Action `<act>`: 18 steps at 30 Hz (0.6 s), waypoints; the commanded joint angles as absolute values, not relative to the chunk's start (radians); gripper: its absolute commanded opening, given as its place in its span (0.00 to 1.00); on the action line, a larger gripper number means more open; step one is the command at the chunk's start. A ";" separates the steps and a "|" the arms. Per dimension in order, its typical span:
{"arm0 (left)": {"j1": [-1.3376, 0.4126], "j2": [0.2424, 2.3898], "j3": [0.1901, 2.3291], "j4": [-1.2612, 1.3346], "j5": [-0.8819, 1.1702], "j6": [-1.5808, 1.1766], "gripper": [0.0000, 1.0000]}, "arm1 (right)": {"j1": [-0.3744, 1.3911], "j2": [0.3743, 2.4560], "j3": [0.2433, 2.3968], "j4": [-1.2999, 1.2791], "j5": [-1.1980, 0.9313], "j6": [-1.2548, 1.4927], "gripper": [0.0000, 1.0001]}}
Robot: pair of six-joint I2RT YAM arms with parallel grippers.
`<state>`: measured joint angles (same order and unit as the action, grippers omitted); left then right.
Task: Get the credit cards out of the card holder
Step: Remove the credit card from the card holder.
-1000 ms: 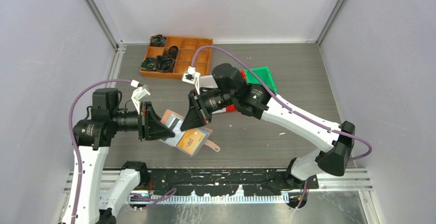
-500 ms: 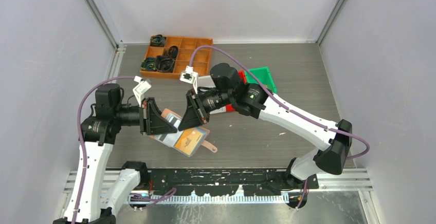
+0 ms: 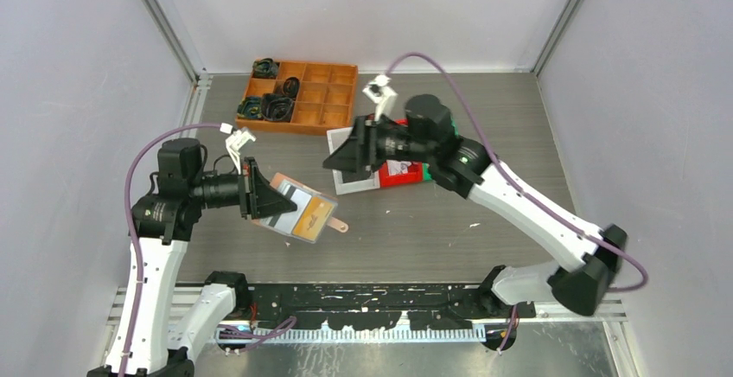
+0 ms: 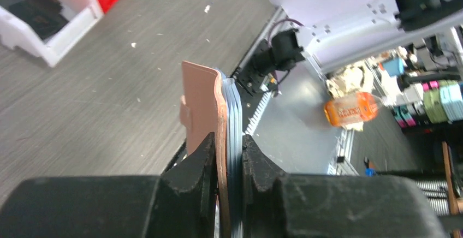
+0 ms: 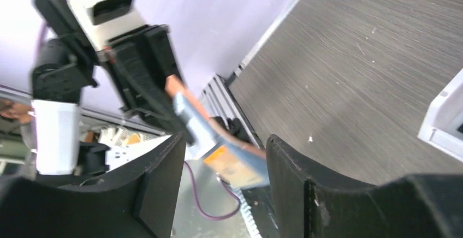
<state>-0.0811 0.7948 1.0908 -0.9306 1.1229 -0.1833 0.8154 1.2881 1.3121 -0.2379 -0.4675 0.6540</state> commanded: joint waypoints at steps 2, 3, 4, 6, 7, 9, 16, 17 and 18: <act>-0.083 0.771 1.112 -0.733 0.984 -0.351 0.00 | 0.871 1.147 1.117 0.147 -0.353 0.936 0.61; -0.083 0.766 1.103 -0.697 0.980 -0.391 0.00 | 0.890 1.147 1.085 0.201 -0.354 0.962 0.61; -0.083 0.760 1.094 -0.663 0.984 -0.449 0.00 | 0.910 1.157 1.060 0.244 -0.359 0.985 0.61; -0.084 0.759 1.085 -0.608 1.003 -0.526 0.00 | 0.935 1.175 1.029 0.299 -0.364 1.013 0.61; -0.083 0.761 1.081 -0.577 1.016 -0.562 0.00 | 0.943 1.183 1.017 0.327 -0.362 1.023 0.61; -0.083 0.766 1.078 -0.538 1.037 -0.625 0.00 | 0.951 1.197 0.986 0.382 -0.366 1.047 0.60; -0.084 0.753 1.045 -0.407 1.090 -0.776 0.00 | 0.956 1.238 0.941 0.509 -0.393 1.110 0.58; -0.084 0.751 1.042 -0.397 1.094 -0.791 0.00 | 0.957 1.244 0.940 0.522 -0.396 1.116 0.57; -0.083 0.749 1.040 -0.396 1.097 -0.797 0.00 | 0.957 1.250 0.941 0.537 -0.400 1.122 0.56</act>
